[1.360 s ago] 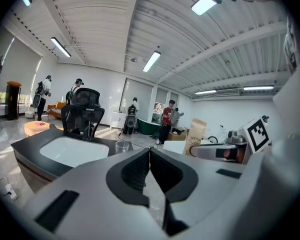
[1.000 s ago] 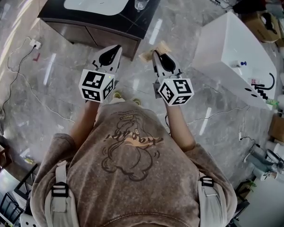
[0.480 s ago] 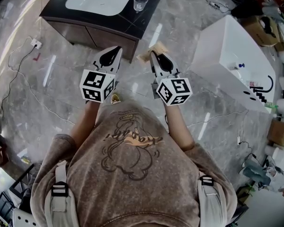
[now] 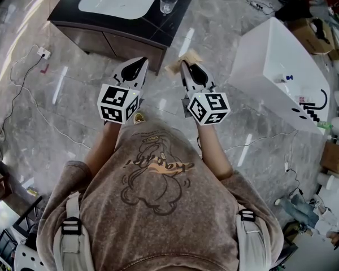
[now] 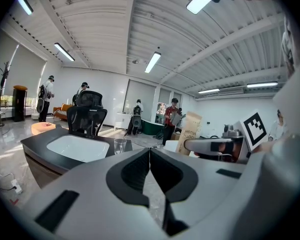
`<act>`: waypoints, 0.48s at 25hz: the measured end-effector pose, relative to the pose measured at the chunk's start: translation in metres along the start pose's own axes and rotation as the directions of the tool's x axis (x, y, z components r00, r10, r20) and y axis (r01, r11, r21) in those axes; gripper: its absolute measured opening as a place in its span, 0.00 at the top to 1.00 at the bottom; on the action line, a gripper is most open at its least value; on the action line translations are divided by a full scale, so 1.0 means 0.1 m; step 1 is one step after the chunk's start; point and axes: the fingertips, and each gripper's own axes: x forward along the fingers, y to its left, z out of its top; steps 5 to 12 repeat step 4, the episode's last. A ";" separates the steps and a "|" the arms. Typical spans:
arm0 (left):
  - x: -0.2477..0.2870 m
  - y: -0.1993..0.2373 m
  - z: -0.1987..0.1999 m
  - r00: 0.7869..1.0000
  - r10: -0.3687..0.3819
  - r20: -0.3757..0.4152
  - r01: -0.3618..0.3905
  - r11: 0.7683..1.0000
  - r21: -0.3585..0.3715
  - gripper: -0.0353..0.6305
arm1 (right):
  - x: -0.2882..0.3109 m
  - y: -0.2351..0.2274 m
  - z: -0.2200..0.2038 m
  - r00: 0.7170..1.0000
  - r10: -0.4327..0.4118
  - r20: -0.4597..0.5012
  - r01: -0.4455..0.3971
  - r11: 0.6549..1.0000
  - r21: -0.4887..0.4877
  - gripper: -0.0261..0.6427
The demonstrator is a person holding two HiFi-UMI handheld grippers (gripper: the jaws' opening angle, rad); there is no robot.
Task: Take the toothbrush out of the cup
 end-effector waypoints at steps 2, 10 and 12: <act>0.01 0.02 -0.01 1.000 -0.004 -0.003 0.004 1.000 -0.002 0.92 | 0.03 -0.01 -0.01 1.000 -0.006 -0.001 0.006 1.000 0.001 0.84; 0.01 0.04 -0.03 1.000 -0.009 -0.004 0.009 1.000 -0.002 0.92 | 0.06 -0.02 -0.01 1.000 -0.012 0.000 0.012 1.000 0.001 0.84; 0.01 0.04 -0.03 1.000 -0.009 -0.004 0.009 1.000 -0.002 0.92 | 0.06 -0.02 -0.01 1.000 -0.012 0.000 0.012 1.000 0.001 0.84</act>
